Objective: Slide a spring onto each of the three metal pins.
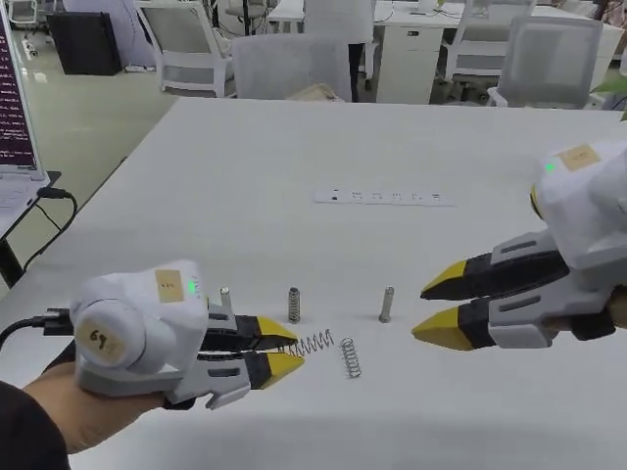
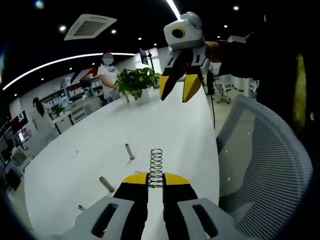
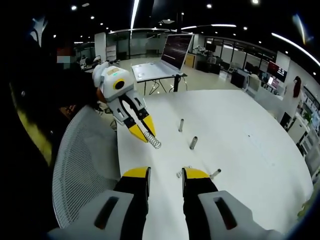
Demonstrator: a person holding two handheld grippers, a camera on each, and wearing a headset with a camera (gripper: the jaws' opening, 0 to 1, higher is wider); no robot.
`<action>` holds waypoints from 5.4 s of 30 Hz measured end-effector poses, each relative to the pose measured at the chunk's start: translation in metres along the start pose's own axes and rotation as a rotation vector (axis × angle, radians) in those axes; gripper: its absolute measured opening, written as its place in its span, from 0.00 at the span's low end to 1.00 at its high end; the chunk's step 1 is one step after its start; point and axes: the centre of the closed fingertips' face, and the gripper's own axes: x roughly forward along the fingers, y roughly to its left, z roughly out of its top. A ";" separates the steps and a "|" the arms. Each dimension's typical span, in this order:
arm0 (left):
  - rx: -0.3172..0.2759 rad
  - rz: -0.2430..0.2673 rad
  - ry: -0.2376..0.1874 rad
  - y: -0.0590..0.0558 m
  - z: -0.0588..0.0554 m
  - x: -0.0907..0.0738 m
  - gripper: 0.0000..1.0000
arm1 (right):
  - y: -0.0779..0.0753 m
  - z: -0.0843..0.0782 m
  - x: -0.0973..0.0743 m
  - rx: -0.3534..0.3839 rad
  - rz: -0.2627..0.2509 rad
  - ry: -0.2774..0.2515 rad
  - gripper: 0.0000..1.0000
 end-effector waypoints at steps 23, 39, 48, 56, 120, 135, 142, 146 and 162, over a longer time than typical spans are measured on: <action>0.009 -0.018 -0.027 -0.007 0.003 0.004 0.03 | 0.010 -0.003 0.061 0.167 0.200 -0.076 0.22; 0.013 -0.028 -0.072 -0.014 0.012 0.005 0.03 | 0.024 0.005 0.074 0.302 0.312 -0.155 0.20; 0.011 -0.018 -0.113 -0.015 0.022 0.002 0.03 | 0.030 0.014 0.073 0.349 0.359 -0.202 0.19; 0.020 -0.006 -0.134 -0.015 0.026 0.002 0.03 | 0.035 0.018 0.073 0.370 0.371 -0.210 0.17; -0.041 0.116 -0.063 -0.006 0.025 0.035 0.04 | 0.011 0.005 0.075 0.062 0.138 0.280 0.09; -0.128 0.091 -0.043 -0.007 0.017 0.039 0.16 | 0.003 0.006 0.076 0.040 0.130 0.300 0.09; -0.159 0.094 -0.026 -0.003 0.009 0.038 0.22 | -0.008 -0.002 0.072 0.036 0.106 0.319 0.09; -0.205 0.106 -0.019 0.001 0.003 0.036 0.27 | -0.010 -0.003 0.070 0.040 0.097 0.317 0.09; -0.285 0.122 0.009 0.013 -0.016 0.021 0.47 | -0.024 -0.006 0.062 0.059 0.063 0.307 0.09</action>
